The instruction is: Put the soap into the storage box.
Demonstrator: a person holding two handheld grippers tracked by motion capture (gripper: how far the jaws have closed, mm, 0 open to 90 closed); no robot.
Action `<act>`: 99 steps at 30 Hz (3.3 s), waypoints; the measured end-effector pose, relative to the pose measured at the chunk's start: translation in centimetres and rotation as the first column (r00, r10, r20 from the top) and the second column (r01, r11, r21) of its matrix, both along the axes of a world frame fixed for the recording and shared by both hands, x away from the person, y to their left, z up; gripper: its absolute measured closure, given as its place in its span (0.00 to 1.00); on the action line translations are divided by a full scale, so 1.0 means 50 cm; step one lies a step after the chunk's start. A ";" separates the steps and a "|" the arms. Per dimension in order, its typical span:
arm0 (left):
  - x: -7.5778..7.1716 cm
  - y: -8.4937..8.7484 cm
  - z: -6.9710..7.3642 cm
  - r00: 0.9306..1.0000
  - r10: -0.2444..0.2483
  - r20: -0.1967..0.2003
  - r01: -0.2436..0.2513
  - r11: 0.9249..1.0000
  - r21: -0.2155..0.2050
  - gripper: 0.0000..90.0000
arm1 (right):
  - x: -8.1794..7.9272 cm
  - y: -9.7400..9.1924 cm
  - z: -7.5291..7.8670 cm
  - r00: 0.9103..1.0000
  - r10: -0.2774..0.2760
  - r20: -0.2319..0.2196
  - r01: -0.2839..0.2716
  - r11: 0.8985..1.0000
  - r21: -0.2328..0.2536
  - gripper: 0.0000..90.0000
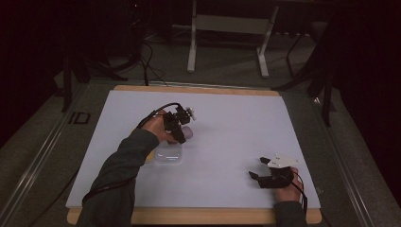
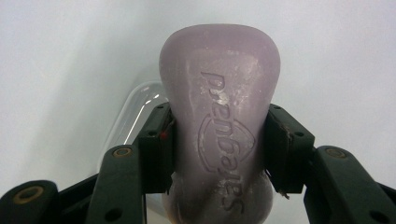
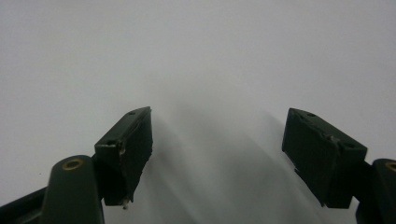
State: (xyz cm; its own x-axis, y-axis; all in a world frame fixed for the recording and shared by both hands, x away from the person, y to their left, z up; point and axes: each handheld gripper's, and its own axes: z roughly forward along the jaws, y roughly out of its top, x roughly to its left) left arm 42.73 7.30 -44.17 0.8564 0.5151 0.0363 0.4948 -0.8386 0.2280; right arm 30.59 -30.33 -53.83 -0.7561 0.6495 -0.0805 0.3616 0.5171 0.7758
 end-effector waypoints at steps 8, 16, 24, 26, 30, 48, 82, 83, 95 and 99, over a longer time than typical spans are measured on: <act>0.000 0.012 0.005 1.000 0.004 0.001 -0.004 1.000 0.004 0.55 | 0.000 0.000 0.000 1.000 -0.001 0.000 0.001 1.000 0.000 0.27; 0.000 0.021 0.007 1.000 0.009 -0.011 -0.009 1.000 0.001 0.55 | 0.000 0.000 0.000 1.000 0.000 0.000 0.000 1.000 -0.001 0.27; 0.000 0.033 0.010 1.000 0.017 -0.012 -0.017 1.000 0.000 0.55 | 0.000 0.000 0.000 1.000 -0.002 0.000 0.002 1.000 -0.001 0.27; 0.000 0.035 0.011 1.000 0.018 -0.014 -0.018 1.000 0.002 0.55 | 0.000 0.001 0.000 1.000 -0.002 0.000 0.002 1.000 -0.001 0.27; -0.001 0.041 0.013 1.000 0.027 -0.014 -0.027 1.000 -0.003 0.55 | 0.000 0.001 0.000 1.000 -0.001 0.001 0.001 1.000 -0.002 0.27; -0.003 0.065 0.016 0.999 0.047 -0.019 -0.048 0.999 -0.007 0.55 | 0.000 0.001 0.000 1.000 0.000 0.000 0.000 1.000 -0.001 0.27; -0.008 0.118 0.023 0.994 0.113 -0.015 -0.113 0.993 -0.021 0.55 | 0.000 0.001 0.000 1.000 0.001 0.001 -0.001 1.000 -0.007 0.27; -0.008 0.118 0.023 0.994 0.113 -0.015 -0.113 0.993 -0.021 0.55 | 0.000 0.001 0.000 1.000 0.001 0.001 -0.001 1.000 -0.007 0.27; -0.011 0.139 0.029 0.990 0.142 -0.007 -0.142 0.989 -0.030 0.55 | 0.000 0.001 0.000 1.000 0.000 0.000 0.000 1.000 -0.008 0.27; -0.012 0.146 0.030 0.988 0.151 -0.004 -0.151 0.988 -0.037 0.55 | 0.000 0.001 0.000 1.000 0.000 0.000 0.000 1.000 -0.008 0.27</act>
